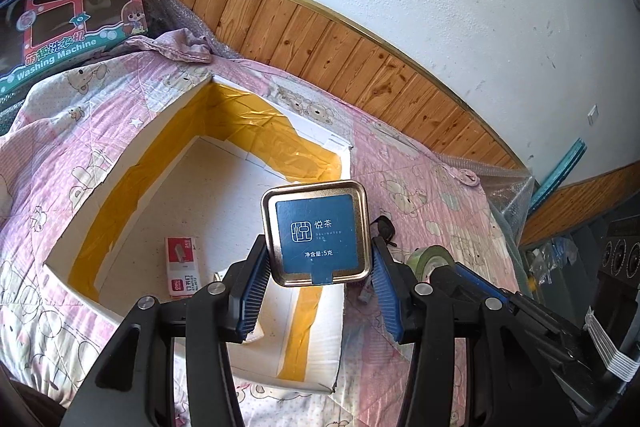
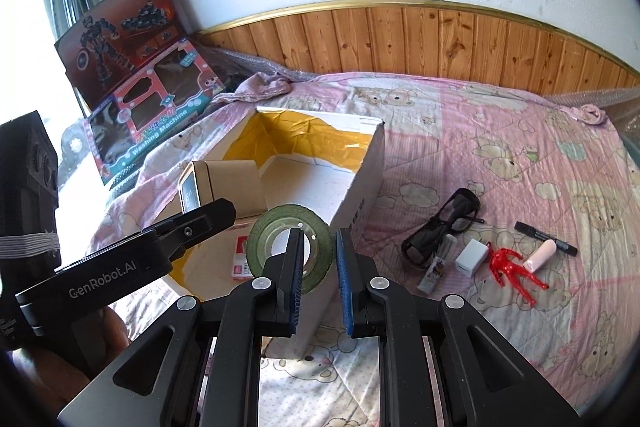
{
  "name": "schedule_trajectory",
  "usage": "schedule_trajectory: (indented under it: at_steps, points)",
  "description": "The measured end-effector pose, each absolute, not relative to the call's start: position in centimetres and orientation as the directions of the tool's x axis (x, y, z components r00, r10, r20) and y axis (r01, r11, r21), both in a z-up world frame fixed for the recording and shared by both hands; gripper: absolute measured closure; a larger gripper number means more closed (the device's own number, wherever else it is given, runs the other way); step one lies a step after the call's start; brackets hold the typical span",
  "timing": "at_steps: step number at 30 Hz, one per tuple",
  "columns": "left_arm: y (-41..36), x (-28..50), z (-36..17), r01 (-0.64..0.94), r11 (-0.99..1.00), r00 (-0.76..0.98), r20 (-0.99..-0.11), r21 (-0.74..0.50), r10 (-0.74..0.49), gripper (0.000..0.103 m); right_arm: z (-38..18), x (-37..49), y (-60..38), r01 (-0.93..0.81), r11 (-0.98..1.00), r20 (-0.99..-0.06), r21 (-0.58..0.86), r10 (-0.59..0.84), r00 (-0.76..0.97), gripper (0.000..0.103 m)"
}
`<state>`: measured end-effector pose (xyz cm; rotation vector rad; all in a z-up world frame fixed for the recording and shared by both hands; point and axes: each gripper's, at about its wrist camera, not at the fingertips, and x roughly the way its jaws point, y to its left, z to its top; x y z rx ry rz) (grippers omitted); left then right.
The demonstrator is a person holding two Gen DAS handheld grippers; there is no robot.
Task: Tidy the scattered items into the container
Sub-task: 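Carry the gold tin and green tape roll with both tools over the white box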
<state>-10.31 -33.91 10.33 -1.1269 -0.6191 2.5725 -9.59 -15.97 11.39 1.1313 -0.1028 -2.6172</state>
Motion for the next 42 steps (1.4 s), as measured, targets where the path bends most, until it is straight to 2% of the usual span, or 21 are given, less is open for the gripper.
schedule_trajectory:
  at_steps: [24,42]
  points:
    - [-38.9,-13.8,9.0,0.033,-0.874,-0.671,-0.659,-0.484,0.34,0.053,11.0,-13.9,-21.9,0.332,-0.934,-0.723,0.132,-0.32,-0.612,0.086]
    - [-38.8,-19.2,5.2,0.093,-0.889,-0.583,-0.749,-0.448,0.317,0.053,7.8,-19.1,-23.0,0.347,-0.933,-0.775,0.097,-0.289,-0.562,0.086]
